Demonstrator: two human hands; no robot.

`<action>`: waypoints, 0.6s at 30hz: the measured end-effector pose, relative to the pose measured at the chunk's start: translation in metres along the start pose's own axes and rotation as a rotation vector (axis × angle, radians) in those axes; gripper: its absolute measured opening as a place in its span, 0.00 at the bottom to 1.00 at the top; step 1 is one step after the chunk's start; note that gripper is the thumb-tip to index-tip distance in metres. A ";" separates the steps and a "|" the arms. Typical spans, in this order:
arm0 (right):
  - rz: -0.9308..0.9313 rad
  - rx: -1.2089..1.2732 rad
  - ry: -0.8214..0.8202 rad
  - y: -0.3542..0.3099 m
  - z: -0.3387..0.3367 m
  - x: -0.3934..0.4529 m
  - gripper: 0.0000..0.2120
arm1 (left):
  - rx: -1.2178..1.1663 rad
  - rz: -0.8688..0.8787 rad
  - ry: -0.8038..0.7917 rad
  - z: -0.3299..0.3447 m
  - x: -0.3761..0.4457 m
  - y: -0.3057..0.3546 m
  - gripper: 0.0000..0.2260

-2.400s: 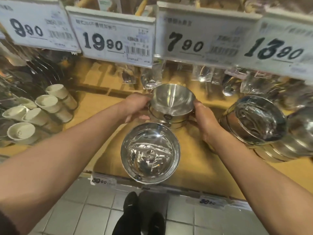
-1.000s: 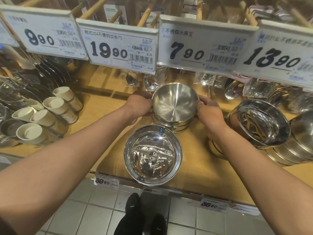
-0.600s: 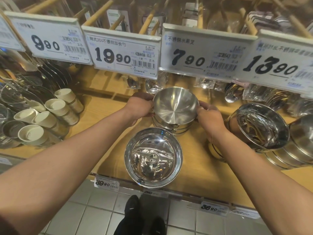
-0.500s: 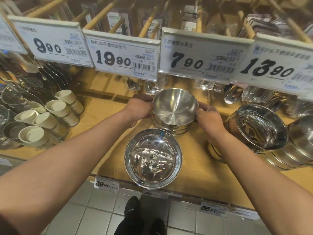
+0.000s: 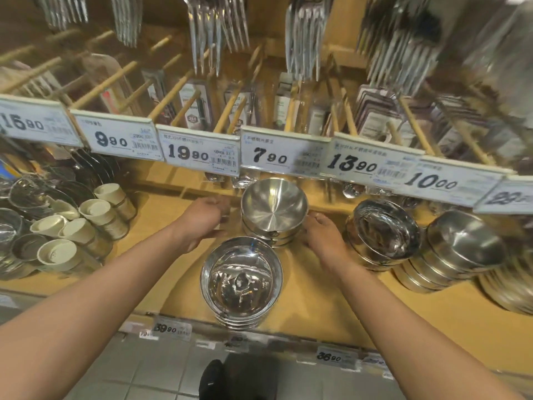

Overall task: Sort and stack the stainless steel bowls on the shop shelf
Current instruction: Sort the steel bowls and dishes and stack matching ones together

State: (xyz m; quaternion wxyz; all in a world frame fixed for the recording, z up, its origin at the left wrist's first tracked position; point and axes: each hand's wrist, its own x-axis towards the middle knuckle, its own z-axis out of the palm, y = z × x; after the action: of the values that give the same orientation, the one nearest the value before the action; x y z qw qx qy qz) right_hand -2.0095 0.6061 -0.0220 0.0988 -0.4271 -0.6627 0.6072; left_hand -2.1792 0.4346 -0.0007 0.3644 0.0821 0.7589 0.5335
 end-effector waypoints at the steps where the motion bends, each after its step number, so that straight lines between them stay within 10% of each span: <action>1: -0.008 -0.004 -0.010 -0.002 -0.001 -0.009 0.12 | 0.020 -0.001 0.003 -0.003 -0.009 -0.004 0.11; 18: 0.231 0.192 -0.025 0.006 -0.050 -0.137 0.08 | 0.086 -0.073 0.115 -0.026 -0.089 -0.065 0.10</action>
State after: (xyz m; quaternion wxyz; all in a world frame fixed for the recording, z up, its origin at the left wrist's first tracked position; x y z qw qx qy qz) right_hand -1.8900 0.5481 0.0382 0.0603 -0.4815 -0.5493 0.6803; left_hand -2.1153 0.3423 -0.0112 0.3356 0.0390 0.8032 0.4906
